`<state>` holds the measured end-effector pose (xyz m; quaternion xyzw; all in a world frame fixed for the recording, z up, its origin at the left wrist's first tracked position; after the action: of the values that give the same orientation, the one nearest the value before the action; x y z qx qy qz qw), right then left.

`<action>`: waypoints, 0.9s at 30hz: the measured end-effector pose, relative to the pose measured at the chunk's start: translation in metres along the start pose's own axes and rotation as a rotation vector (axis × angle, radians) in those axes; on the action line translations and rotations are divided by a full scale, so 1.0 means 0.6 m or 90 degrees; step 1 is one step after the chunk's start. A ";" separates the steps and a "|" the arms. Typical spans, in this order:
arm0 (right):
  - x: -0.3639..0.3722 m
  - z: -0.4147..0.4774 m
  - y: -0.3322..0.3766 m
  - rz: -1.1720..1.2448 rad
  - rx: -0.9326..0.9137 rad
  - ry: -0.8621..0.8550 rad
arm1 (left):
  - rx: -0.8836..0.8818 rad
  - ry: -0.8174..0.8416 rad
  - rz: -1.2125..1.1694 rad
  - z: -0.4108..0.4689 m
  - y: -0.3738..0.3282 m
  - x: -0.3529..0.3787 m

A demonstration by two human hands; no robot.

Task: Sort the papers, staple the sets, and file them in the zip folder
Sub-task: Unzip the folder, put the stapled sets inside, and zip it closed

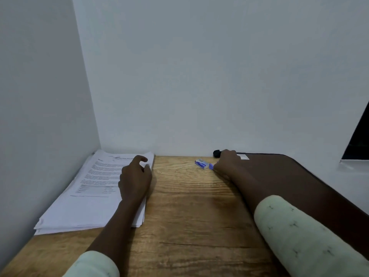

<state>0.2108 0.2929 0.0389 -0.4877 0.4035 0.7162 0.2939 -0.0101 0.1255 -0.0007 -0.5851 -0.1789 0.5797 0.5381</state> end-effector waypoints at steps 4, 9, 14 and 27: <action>0.033 0.039 0.000 0.047 -0.033 -0.078 | 0.030 0.024 0.000 -0.005 -0.017 0.017; 0.048 0.071 0.008 0.096 -0.047 -0.086 | 0.051 0.028 0.013 -0.005 -0.025 0.018; 0.014 0.069 -0.011 0.198 -0.018 -0.163 | 0.048 0.021 0.019 0.003 -0.025 0.004; -0.150 -0.154 -0.330 0.033 0.254 -0.082 | 0.126 0.394 -0.065 -0.167 -0.130 0.081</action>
<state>0.4463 0.3097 0.0471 -0.3624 0.5299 0.6591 0.3917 0.1223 0.1515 0.0158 -0.6685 0.0212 0.3612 0.6497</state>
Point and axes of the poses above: each hand's wrist, its own z-axis towards the middle knuckle, its own x-axis out of the palm, y = z × x, the point moved 3 cm from there along z, towards the middle knuckle, and after that the axes turned 13 degrees about -x, right-handed, at the moved point
